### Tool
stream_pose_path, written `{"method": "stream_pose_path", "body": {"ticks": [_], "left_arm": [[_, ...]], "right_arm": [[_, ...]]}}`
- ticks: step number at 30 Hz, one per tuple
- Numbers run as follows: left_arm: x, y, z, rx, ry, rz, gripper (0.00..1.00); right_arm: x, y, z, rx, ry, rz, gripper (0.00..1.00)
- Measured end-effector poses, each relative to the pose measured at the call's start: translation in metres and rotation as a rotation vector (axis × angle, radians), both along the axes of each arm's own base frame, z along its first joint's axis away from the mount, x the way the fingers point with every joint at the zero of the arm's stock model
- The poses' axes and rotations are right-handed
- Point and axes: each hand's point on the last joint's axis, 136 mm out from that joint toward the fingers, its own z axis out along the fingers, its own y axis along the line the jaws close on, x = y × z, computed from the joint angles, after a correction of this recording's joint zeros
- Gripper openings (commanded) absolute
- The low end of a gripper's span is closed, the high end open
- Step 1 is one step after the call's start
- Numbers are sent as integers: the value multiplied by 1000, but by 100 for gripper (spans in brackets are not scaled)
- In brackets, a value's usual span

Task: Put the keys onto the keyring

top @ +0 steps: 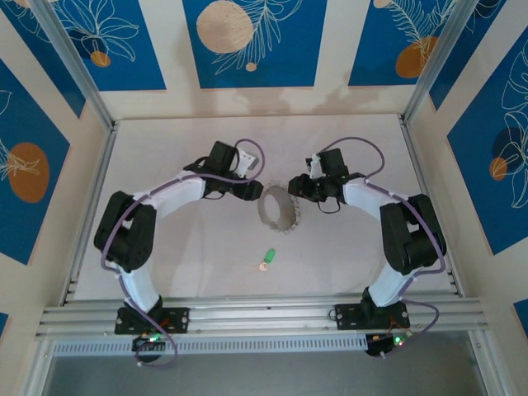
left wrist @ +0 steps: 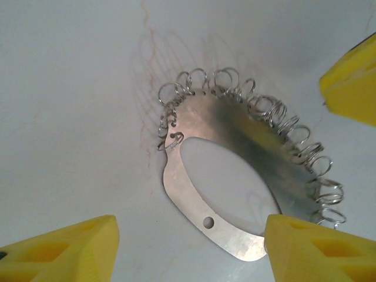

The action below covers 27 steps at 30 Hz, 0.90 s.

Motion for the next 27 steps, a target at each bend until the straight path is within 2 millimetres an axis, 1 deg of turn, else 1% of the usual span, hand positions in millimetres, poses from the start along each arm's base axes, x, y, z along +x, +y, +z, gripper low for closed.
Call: {"method": "stream_pose_path", "body": {"ticks": [7, 10, 18, 23, 27], "left_arm": [[5, -8, -28, 130, -30, -109, 60], [9, -8, -36, 165, -45, -135, 58], [22, -15, -50, 195, -78, -188, 53], [26, -21, -57, 190, -71, -201, 51], [30, -27, -60, 175, -73, -213, 48]], "right_arm": [[-11, -8, -14, 1, 32, -21, 41], [-13, -14, -15, 8, 32, -34, 41], [-13, -29, -8, 39, 4, -64, 41], [-14, -38, -10, 52, 9, -81, 41], [-17, -46, -13, 58, 18, -99, 41]]}}
